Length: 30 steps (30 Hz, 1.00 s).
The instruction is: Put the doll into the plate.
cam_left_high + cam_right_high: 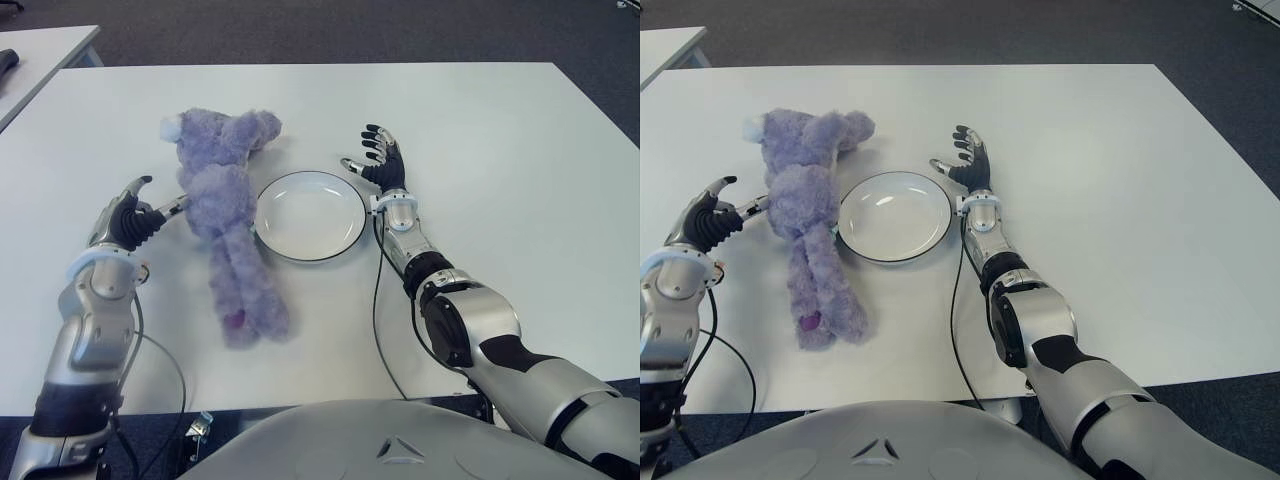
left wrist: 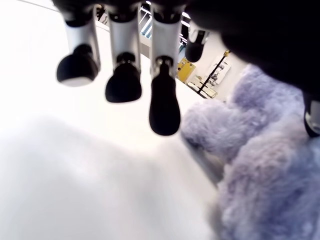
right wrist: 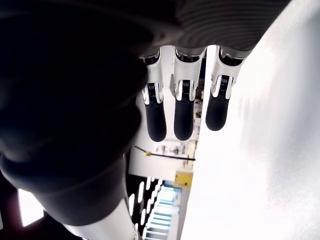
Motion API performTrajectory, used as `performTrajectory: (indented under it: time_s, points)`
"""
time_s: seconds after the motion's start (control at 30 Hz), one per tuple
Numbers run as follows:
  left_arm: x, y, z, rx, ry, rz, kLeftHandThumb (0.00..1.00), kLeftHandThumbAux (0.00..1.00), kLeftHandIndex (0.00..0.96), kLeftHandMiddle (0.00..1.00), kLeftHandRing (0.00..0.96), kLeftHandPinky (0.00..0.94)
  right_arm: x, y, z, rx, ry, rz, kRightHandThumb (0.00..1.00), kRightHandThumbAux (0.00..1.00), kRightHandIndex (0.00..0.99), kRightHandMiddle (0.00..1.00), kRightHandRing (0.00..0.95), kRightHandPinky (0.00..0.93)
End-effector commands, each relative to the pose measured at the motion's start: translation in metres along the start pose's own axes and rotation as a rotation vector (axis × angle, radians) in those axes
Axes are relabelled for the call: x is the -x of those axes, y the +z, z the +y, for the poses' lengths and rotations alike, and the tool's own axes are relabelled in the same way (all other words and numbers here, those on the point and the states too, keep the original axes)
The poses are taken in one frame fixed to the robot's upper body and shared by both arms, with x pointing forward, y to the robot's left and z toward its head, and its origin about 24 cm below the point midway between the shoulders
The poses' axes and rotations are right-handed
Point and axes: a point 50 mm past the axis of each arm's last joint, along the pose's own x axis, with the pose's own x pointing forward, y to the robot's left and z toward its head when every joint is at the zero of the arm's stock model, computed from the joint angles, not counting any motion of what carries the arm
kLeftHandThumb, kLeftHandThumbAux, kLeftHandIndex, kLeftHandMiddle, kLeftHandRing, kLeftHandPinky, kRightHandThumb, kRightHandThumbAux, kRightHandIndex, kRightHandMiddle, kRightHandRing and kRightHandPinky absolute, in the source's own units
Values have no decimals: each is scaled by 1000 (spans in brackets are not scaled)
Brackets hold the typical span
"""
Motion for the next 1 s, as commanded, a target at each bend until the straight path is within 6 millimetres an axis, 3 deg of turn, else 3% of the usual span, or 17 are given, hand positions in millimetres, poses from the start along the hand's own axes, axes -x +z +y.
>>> performTrajectory:
  time_s: [0.03,1.0]
  points:
    - [9,-1,4,-3,-44,5,0,343,0,720,800,822,69,-93,-2,65,28,412,118,954,168,235,213,217]
    - [35,15,22,-2,-49,-45,0,325,0,805,843,847,70,-92,-1,71,38,405,120,960,171,235,211,213]
